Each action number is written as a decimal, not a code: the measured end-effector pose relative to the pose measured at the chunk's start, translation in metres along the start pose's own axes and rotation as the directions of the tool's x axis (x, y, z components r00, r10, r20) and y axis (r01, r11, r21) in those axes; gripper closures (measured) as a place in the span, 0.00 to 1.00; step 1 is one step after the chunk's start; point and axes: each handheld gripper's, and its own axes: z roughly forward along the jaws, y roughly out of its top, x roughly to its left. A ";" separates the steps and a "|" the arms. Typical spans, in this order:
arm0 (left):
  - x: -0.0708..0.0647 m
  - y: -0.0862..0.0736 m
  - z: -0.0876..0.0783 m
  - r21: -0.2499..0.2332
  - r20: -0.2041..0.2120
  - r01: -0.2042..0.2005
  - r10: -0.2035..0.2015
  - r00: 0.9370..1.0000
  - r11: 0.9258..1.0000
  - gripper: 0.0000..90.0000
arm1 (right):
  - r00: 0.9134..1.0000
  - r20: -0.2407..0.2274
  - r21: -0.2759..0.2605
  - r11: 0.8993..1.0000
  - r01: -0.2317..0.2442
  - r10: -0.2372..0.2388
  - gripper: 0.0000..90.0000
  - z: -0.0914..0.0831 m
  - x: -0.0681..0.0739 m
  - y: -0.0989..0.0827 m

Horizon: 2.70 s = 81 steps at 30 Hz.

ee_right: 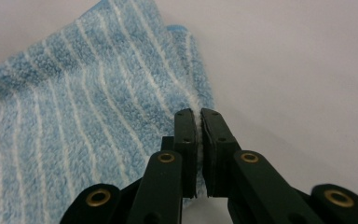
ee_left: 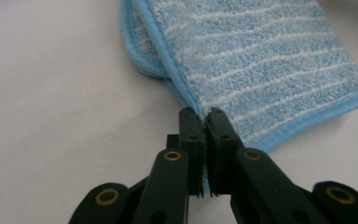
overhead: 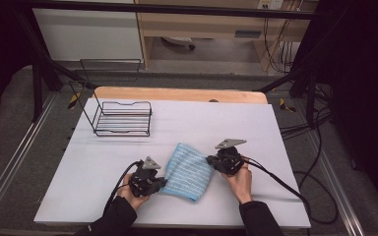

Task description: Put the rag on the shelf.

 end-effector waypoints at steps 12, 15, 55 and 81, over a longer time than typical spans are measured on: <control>0.016 0.013 0.001 -0.086 -0.011 0.055 -0.056 0.998 0.995 0.77 | 0.994 0.094 0.087 0.995 0.047 -0.056 0.91 0.005 -0.005 0.006; 0.024 0.022 0.003 -0.105 -0.022 0.062 -0.065 0.998 0.993 0.70 | 0.994 0.101 0.076 0.997 0.035 -0.043 0.83 0.003 -0.007 0.002; 0.016 0.037 0.032 -0.033 0.003 0.048 -0.048 0.999 0.998 0.91 | 0.981 -0.026 0.006 0.982 -0.191 0.191 0.88 0.003 0.003 -0.021; 0.037 0.021 -0.016 -0.163 -0.063 0.036 -0.047 0.997 0.986 0.48 | 0.996 -0.082 -0.058 0.998 -0.026 0.021 0.49 0.009 0.016 0.002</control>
